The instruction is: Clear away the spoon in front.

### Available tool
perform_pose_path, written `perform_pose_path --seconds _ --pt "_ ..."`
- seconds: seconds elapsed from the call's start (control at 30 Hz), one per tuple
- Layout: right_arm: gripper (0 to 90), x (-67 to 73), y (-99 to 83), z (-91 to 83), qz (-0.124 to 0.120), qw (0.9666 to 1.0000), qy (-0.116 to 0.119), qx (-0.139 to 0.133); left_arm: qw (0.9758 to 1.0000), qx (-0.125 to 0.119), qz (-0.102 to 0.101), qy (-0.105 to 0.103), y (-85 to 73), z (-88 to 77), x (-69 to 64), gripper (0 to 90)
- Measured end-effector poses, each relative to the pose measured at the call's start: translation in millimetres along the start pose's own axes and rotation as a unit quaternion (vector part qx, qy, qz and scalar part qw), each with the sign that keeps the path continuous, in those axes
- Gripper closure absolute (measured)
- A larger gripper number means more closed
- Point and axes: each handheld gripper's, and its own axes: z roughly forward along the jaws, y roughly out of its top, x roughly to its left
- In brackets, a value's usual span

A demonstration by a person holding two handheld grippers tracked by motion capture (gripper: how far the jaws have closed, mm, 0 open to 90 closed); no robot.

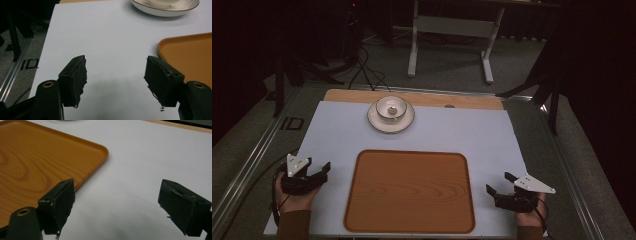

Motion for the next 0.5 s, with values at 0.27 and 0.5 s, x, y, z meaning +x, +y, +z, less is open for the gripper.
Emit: perform_pose_path --seconds 0.27,0.5 --pt "13.8 0.9 0.5 1.0 -0.003 1.0000 0.001 0.001 0.9999 -0.003 -0.009 -0.008 0.8 -0.2 -1.6 33.7" --pt "13.9 0.7 0.5 2.1 -0.005 1.0000 -0.002 0.002 0.9999 -0.005 -0.005 -0.010 11.8 1.2 -5.1 34.5"
